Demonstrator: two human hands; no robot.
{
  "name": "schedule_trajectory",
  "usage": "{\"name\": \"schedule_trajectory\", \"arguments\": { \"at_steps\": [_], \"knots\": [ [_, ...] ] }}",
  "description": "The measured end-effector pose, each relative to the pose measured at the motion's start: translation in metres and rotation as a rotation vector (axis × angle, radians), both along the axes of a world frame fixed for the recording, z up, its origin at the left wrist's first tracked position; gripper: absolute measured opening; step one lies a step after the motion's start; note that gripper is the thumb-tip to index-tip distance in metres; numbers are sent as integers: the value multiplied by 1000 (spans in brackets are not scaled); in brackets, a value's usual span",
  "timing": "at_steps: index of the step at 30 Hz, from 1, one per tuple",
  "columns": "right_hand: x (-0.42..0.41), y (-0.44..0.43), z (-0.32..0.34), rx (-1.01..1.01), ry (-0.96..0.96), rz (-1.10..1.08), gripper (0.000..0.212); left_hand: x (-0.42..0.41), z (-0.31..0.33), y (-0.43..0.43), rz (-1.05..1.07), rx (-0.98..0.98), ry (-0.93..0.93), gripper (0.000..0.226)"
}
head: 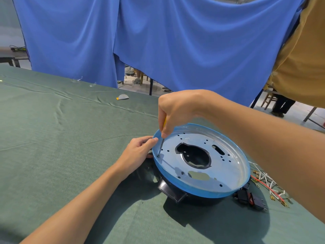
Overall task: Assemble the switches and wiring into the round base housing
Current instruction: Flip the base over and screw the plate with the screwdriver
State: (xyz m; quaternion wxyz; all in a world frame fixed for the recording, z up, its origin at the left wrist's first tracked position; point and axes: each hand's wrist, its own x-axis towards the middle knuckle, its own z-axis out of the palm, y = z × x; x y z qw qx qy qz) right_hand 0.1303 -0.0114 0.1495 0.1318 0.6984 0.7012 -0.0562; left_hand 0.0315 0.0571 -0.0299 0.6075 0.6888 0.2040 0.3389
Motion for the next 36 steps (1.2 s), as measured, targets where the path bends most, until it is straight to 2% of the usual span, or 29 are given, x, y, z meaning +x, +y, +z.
{"name": "schedule_trajectory", "arguments": {
  "at_steps": [3, 6, 7, 12, 16, 20, 25, 28, 29, 36],
  "knots": [
    [1, 3, -2, 12, -10, 22, 13, 0, -1, 1, 6, 4, 8, 30],
    [4, 2, -3, -4, -42, -54, 51, 1, 0, 2, 7, -4, 9, 29],
    [5, 1, -3, -10, -50, -90, 56, 0, 0, 1, 2, -6, 9, 28],
    [3, 0, -4, 20, -84, -67, 33, 0, 0, 1, 6, -5, 13, 28],
    [2, -5, 0, 43, -124, -3, 23, 0, 0, 1, 11, 1, 14, 29],
    [4, -6, 2, 100, -87, 67, 10, 1, 0, 2, 5, 10, 16, 30],
    [2, -3, -6, 80, -52, 83, 13, 0, -1, 3, -2, 27, 16, 29],
    [3, -3, -3, -23, -48, -64, 47, 1, -2, 4, -3, 22, 2, 26],
    [2, -4, -2, -34, -71, -76, 49, 1, -3, 4, -9, 24, -1, 28],
    [-8, -7, -1, 61, -186, 39, 19, 1, -4, 4, -19, 41, 7, 33]
  ]
}}
